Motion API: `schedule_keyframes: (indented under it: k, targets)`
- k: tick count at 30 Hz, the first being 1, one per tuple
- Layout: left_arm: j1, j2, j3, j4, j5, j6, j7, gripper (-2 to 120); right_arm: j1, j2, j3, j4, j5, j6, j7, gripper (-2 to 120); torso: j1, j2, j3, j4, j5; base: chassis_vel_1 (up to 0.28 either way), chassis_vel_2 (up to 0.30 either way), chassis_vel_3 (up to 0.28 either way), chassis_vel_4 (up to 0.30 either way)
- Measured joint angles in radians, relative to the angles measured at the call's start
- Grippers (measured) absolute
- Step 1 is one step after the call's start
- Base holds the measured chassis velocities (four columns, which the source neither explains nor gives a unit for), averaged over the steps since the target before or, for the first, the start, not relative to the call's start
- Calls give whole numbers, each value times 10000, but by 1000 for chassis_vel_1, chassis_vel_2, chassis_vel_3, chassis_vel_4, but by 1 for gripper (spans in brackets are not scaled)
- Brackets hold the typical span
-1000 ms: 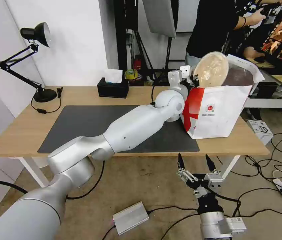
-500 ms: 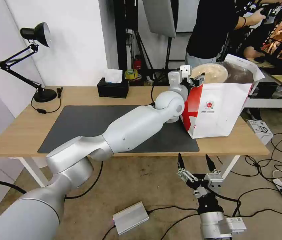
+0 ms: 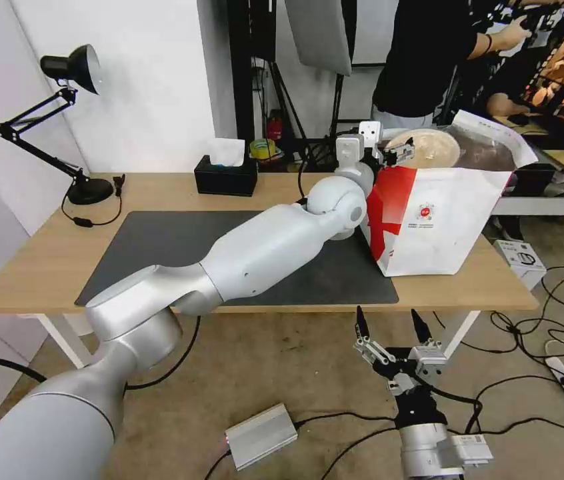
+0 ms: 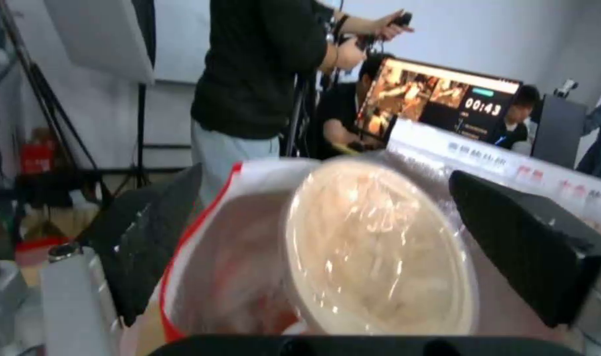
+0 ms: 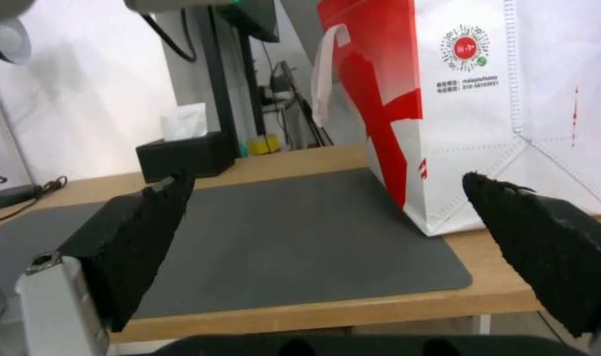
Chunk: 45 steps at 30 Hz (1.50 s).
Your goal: Pick up the trash from the table and place it into the takeout bag.
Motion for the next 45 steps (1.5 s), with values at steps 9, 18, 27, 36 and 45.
schedule_keyframes:
  k: [9, 18, 27, 36, 45]
  targets:
    - [-520, 74, -199, -62, 445, -204, -5, 100, 0, 0, 0, 0, 0, 0, 0, 100, 0, 0, -1, 0, 0, 0, 0, 0, 0]
    - [-811, 397, -593, -560, 715, -326, -169, 100, 0, 0, 0, 0, 0, 0, 0, 100, 0, 0, -1, -2, 2, 0, 0, 0, 0]
    - [-401, 2137, -940, -2587, 1156, -441, -466, 100, 0, 0, 0, 0, 0, 0, 0, 100, 0, 0, -1, 1, -1, 0, 0, 0, 0]
    - [1126, 3337, -1418, -3994, 1603, -574, -626, 100, 0, 0, 0, 0, 0, 0, 0, 100, 0, 0, 1, 0, -2, 0, 0, 0, 0]
    - [2636, 4334, -2126, -5326, 2063, -718, -741, 100, 0, 0, 0, 0, 0, 0, 0, 100, 0, 0, 0, 0, -1, 0, 0, 0, 0]
